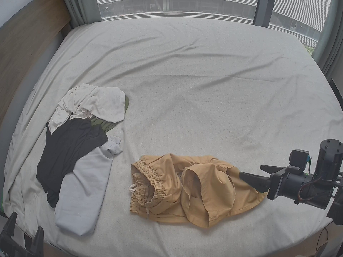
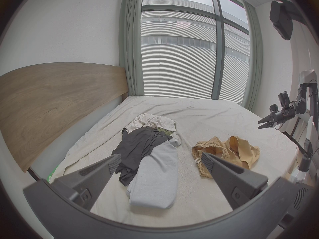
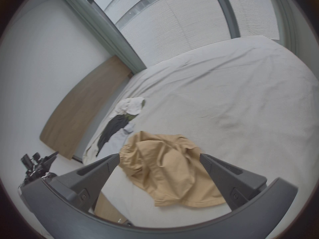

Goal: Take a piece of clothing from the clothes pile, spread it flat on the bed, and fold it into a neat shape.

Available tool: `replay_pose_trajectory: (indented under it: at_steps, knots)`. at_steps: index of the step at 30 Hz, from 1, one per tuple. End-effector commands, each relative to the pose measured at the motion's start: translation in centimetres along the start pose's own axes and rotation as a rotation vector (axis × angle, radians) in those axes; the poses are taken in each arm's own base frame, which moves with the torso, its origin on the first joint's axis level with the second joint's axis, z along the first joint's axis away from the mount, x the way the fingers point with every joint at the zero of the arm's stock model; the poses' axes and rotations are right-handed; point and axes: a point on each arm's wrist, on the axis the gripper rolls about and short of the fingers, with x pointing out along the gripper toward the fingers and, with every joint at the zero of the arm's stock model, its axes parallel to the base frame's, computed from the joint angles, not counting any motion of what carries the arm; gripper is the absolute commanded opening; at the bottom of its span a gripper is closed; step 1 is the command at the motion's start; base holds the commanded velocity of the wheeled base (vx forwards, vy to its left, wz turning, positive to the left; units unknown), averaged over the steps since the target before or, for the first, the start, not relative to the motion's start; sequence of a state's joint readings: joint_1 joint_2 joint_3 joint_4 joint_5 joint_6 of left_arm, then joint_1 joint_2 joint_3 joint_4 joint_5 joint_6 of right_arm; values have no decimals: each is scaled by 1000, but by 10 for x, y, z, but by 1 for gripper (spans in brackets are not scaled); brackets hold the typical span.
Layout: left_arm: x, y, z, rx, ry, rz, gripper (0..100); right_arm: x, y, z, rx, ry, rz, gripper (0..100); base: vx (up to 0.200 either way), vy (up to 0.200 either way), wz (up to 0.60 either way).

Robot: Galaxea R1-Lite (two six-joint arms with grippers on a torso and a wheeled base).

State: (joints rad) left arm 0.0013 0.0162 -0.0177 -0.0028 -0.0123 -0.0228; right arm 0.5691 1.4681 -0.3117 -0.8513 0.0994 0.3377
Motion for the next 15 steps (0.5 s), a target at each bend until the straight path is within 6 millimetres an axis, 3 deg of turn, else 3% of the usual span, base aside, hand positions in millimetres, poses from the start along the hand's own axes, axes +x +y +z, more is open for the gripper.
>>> replay_pose_trajectory:
  at_steps: [1,6,15]
  knots:
    - [0,0,-5,0,1,0,100,2,13,3,-14,7,95,100,0,0,0]
    - [0,0,-5,0,1,0,100,14,26,-11,-2,105,192,100,0,0,0]
    - [0,0,-5,0,3,0,100,57,37,-22,23,211,239,100,0,0,0]
